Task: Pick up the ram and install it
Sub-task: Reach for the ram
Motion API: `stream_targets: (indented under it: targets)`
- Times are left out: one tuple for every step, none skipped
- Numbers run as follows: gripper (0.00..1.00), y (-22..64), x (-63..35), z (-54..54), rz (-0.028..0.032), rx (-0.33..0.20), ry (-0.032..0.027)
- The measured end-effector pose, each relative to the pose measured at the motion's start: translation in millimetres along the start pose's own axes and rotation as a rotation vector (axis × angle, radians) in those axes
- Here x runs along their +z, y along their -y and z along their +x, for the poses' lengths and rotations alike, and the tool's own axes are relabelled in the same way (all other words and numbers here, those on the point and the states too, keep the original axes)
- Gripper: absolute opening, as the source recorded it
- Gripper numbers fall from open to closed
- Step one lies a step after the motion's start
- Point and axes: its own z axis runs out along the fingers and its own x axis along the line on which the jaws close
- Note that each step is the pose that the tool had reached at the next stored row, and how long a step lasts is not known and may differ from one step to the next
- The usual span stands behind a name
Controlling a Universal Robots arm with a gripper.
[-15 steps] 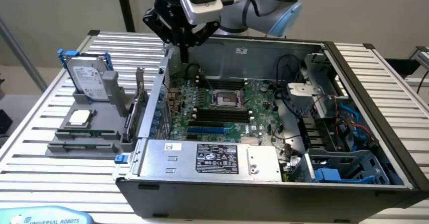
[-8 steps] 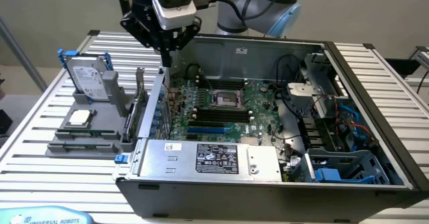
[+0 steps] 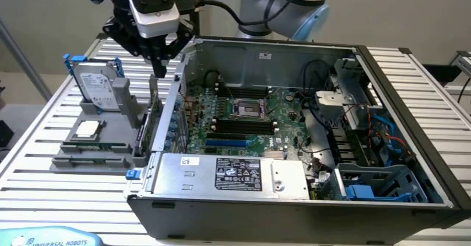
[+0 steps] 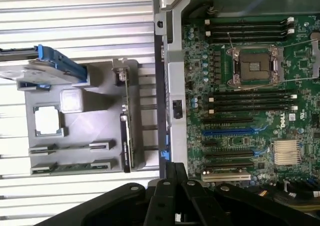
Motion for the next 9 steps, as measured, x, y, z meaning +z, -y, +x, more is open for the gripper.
stream_targets:
  targets:
    - [0.11, 1.7, -0.1, 4.4, 0.0, 0.0, 0.0]
    - [0.11, 3.3, -0.2, 8.8, 0.0, 0.0, 0.0]
    - [0.11, 5.0, -0.2, 13.2, 0.0, 0.0, 0.0001]
    - [0.11, 6.5, -0.3, 17.6, 0.0, 0.0, 0.0]
    - [0.11, 8.3, -0.3, 22.4, 0.0, 0.0, 0.0001]
    - [0.11, 9.8, -0.3, 26.8, 0.0, 0.0, 0.0001]
    - [0.11, 11.3, -0.3, 31.2, 0.0, 0.0, 0.0003]
    - [0.11, 12.6, -0.3, 35.6, 0.0, 0.0, 0.0003]
    - [0.11, 13.9, -0.1, 40.1, 0.0, 0.0, 0.0003]
